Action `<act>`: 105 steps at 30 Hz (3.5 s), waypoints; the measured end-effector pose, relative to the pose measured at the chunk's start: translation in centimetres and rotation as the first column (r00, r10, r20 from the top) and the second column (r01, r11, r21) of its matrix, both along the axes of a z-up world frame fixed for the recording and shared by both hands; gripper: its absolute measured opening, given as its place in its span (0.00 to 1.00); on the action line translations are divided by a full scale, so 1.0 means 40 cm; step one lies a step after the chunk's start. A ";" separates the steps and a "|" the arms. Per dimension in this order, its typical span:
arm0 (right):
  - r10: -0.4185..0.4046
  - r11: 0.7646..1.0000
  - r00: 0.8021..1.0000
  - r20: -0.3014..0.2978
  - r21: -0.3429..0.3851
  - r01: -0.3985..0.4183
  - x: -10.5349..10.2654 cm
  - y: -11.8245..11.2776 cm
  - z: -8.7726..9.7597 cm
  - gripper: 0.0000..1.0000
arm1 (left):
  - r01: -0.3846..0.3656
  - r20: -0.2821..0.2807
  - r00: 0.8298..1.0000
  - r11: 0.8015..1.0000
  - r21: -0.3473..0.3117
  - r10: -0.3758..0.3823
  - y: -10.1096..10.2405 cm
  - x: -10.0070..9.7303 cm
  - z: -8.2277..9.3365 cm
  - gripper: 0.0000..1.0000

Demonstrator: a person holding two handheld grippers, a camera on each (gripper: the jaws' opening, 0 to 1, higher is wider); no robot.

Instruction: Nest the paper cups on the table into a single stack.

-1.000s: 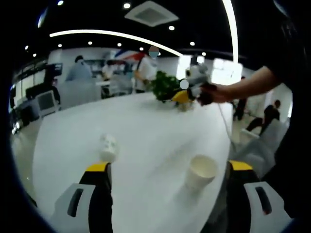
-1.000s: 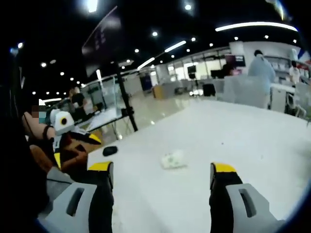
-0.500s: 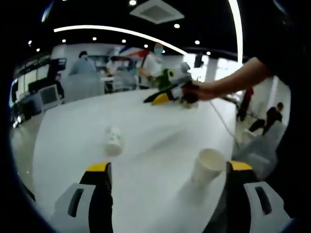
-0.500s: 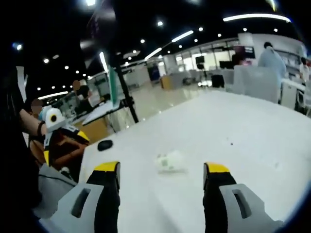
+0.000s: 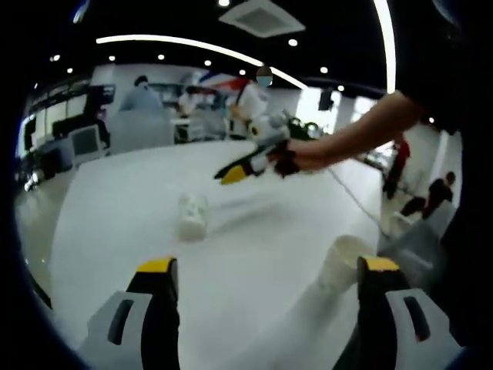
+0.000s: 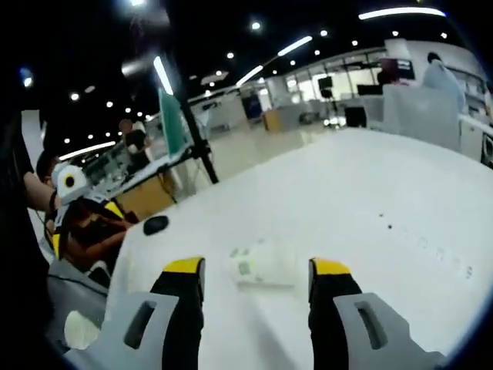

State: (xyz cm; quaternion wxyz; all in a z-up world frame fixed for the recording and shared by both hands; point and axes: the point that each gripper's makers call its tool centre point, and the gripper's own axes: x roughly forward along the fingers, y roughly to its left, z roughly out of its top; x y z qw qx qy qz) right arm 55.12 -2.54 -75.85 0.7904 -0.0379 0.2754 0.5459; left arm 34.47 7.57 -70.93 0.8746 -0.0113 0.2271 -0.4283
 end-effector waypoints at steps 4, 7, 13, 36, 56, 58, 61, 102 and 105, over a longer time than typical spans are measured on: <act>-0.001 1.000 1.000 -0.026 0.028 0.002 0.006 0.021 -0.016 0.47 | -0.011 -0.009 1.000 1.000 0.012 0.011 0.004 0.005 -0.016 0.96; 0.017 1.000 0.999 -0.032 0.011 -0.017 0.009 0.028 -0.046 0.44 | -0.019 -0.012 1.000 1.000 0.012 0.019 0.006 0.005 -0.018 0.96; 0.018 0.999 0.998 -0.062 0.033 -0.016 0.018 0.041 -0.072 0.40 | -0.027 -0.020 0.999 1.000 0.016 0.028 0.008 0.002 -0.027 0.95; 0.120 0.990 0.986 -0.115 0.090 -0.110 -0.036 0.089 -0.107 0.11 | -0.057 -0.029 0.998 0.998 0.013 0.058 0.030 -0.010 -0.035 0.94; 0.199 0.973 0.971 -0.135 0.148 -0.179 -0.156 0.054 -0.062 0.00 | -0.069 -0.016 0.997 0.998 0.004 0.069 0.029 -0.022 -0.025 0.94; 0.197 0.973 0.971 -0.133 0.144 -0.178 -0.165 0.044 -0.053 0.00 | -0.062 -0.013 0.998 0.998 0.008 0.062 0.021 -0.026 -0.024 0.93; 0.193 0.975 0.974 -0.121 0.135 -0.177 -0.179 0.024 -0.032 0.00 | -0.049 -0.010 0.999 0.999 0.009 0.049 0.007 -0.034 -0.017 0.94; 0.040 0.989 0.997 -0.065 0.148 -0.030 -0.437 -0.212 0.231 0.00 | 0.039 0.070 0.997 0.999 0.001 -0.039 -0.075 -0.056 0.076 0.92; 0.036 0.987 0.996 -0.085 0.158 -0.022 -0.450 -0.221 0.255 0.00 | 0.044 0.071 0.996 0.999 0.004 -0.044 -0.083 -0.060 0.075 0.92</act>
